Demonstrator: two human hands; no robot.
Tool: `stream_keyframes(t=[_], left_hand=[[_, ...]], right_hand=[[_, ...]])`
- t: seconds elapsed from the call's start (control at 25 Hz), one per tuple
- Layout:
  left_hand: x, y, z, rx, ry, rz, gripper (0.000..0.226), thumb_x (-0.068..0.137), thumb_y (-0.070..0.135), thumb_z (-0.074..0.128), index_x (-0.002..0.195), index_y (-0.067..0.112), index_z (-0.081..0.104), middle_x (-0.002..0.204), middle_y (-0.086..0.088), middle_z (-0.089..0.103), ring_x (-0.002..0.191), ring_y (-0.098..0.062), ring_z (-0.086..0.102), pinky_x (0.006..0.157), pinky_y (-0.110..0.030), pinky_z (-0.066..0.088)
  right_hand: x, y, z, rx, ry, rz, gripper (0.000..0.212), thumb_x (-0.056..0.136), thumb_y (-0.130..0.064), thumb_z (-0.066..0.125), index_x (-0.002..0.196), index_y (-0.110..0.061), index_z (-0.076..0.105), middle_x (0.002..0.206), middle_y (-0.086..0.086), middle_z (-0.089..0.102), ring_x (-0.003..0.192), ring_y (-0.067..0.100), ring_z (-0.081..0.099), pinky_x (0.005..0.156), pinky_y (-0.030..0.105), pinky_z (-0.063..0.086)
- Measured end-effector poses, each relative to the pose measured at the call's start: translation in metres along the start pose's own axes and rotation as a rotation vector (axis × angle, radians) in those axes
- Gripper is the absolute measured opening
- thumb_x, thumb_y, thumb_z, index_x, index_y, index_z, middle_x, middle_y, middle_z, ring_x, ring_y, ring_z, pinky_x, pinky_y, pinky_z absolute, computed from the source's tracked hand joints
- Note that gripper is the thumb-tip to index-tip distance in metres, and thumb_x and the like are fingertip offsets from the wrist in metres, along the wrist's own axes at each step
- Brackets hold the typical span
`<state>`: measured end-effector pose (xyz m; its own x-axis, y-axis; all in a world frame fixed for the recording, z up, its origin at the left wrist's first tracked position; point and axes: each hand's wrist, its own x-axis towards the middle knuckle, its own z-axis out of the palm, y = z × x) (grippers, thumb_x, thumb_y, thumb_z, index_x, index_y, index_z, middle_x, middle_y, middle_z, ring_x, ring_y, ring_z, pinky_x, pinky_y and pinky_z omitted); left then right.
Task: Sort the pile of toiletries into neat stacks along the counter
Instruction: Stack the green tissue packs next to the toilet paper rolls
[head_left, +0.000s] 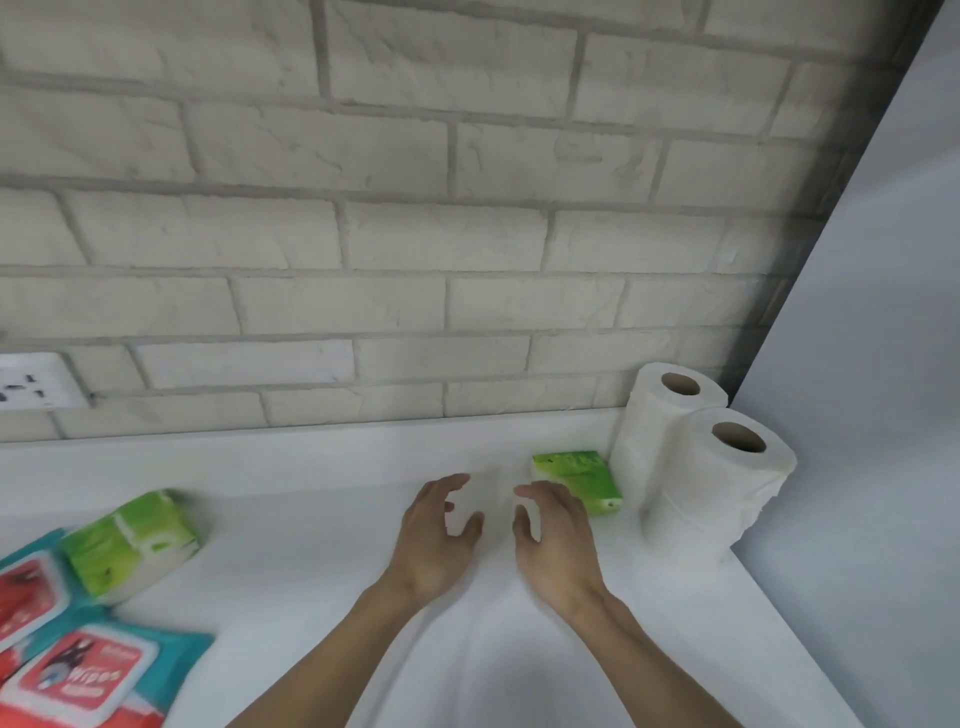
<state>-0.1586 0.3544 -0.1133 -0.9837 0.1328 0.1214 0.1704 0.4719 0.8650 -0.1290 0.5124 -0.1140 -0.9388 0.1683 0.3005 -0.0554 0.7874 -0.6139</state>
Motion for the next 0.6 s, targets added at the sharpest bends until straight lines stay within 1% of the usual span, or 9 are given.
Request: stream_keyframes(t=[0.08, 0.16, 0.32, 0.4, 0.48, 0.6], left_hand=[[-0.011, -0.009, -0.026, 0.032, 0.031, 0.014, 0.049, 0.088, 0.029, 0.063, 0.135, 0.029, 0.047, 0.131, 0.017, 0.047, 0.105, -0.004, 0.052, 0.087, -0.017, 0.043], [-0.024, -0.019, -0.057, 0.062, 0.070, 0.022, 0.050, 0.088, 0.029, 0.063, 0.135, 0.028, 0.047, 0.130, 0.017, 0.047, 0.106, -0.005, 0.052, 0.087, -0.017, 0.043], [-0.049, -0.043, -0.120, 0.122, 0.157, 0.022, 0.050, 0.085, 0.026, 0.067, 0.132, 0.026, 0.050, 0.128, 0.013, 0.050, 0.104, -0.008, 0.052, 0.087, -0.019, 0.044], [-0.062, -0.060, -0.155, 0.146, 0.203, 0.005, 0.051, 0.083, 0.024, 0.069, 0.131, 0.025, 0.051, 0.128, 0.009, 0.052, 0.103, -0.009, 0.053, 0.089, -0.022, 0.046], [-0.073, -0.076, -0.185, 0.178, 0.227, -0.024, 0.051, 0.083, 0.023, 0.069, 0.131, 0.024, 0.051, 0.129, 0.006, 0.053, 0.105, -0.012, 0.053, 0.091, -0.027, 0.048], [-0.084, -0.100, -0.227, 0.226, 0.241, -0.074, 0.051, 0.083, 0.023, 0.069, 0.130, 0.024, 0.052, 0.132, 0.001, 0.054, 0.114, -0.019, 0.053, 0.097, -0.036, 0.048]], right_hand=[[-0.006, -0.024, 0.009, 0.060, -0.046, -0.024, 0.028, 0.095, -0.022, 0.052, 0.122, -0.023, 0.061, 0.124, -0.009, 0.056, 0.119, 0.011, 0.047, 0.096, 0.011, 0.029], [-0.013, -0.052, 0.022, 0.101, -0.099, -0.045, 0.028, 0.095, -0.023, 0.052, 0.121, -0.025, 0.061, 0.123, -0.011, 0.056, 0.117, 0.010, 0.049, 0.096, 0.011, 0.031], [-0.028, -0.110, 0.049, 0.194, -0.217, -0.074, 0.026, 0.095, -0.024, 0.052, 0.119, -0.027, 0.062, 0.122, -0.012, 0.058, 0.115, 0.007, 0.052, 0.101, 0.018, 0.039], [-0.036, -0.143, 0.064, 0.242, -0.286, -0.071, 0.026, 0.096, -0.024, 0.051, 0.119, -0.027, 0.062, 0.122, -0.013, 0.057, 0.113, 0.004, 0.051, 0.101, 0.017, 0.039], [-0.043, -0.172, 0.081, 0.273, -0.342, -0.063, 0.025, 0.096, -0.022, 0.052, 0.118, -0.026, 0.063, 0.121, -0.012, 0.057, 0.106, 0.001, 0.050, 0.097, 0.011, 0.038], [-0.050, -0.208, 0.109, 0.307, -0.410, -0.039, 0.024, 0.095, -0.020, 0.054, 0.116, -0.025, 0.064, 0.120, -0.010, 0.060, 0.101, 0.004, 0.054, 0.088, 0.008, 0.040]])
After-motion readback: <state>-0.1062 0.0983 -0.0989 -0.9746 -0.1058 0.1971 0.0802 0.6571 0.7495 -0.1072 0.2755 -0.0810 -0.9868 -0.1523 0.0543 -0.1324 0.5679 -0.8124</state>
